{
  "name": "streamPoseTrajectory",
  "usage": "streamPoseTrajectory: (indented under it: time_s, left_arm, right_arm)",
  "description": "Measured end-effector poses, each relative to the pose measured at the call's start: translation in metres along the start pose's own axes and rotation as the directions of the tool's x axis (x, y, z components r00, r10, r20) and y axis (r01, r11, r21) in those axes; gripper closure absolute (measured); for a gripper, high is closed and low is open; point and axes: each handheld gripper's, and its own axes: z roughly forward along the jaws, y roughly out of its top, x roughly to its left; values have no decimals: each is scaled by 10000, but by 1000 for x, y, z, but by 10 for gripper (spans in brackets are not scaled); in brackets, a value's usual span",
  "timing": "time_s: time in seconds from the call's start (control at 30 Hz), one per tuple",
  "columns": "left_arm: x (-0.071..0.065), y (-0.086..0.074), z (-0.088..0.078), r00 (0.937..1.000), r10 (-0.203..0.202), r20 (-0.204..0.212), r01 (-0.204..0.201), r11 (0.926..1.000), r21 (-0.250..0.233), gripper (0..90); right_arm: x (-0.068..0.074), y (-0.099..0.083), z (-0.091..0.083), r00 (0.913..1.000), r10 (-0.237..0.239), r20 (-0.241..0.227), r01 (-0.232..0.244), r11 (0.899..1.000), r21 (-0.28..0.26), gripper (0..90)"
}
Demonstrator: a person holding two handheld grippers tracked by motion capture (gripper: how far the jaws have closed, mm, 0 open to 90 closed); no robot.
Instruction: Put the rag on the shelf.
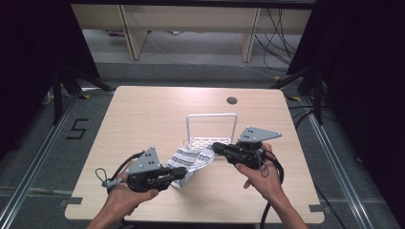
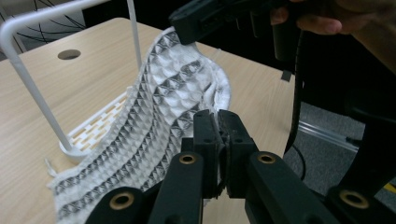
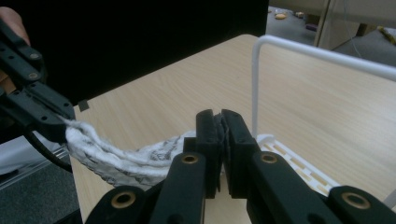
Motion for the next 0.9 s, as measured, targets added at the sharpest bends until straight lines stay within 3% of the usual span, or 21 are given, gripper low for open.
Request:
streamPoseTrajectory:
  time_s: [0.23,0.33,0.47,0.53,0.77,0.8,0.9]
  left_arm:
    - [14,29,-14,10000,-62,-63,58,9987,-507,863]
    - [22,38,-14,9997,-218,-126,210,9978,-624,863]
    - [33,53,-14,9994,-180,-297,152,9957,-918,863]
    - [37,61,-13,9990,-164,-423,119,9945,-1039,863]
    - [49,88,-2,9966,40,-825,-137,9930,-1175,863]
    - [51,91,0,9964,-8,-844,-95,9925,-1218,863]
    - [57,96,6,9959,-77,-899,-34,9925,-1226,863]
  right_arm:
    - [6,27,-14,9998,-215,27,216,9988,-446,871]
    - [7,38,-19,9983,-481,328,500,9968,-616,871]
    - [6,51,-25,9984,-338,444,370,9967,-724,871]
    - [3,56,-28,9966,-527,630,577,9951,-805,871]
    - [-10,67,-35,9930,-199,1162,343,9918,-1234,871]
    - [-13,68,-36,9911,-363,1278,519,9914,-1203,871]
    - [-18,68,-35,9892,-209,1448,375,9929,-1132,871]
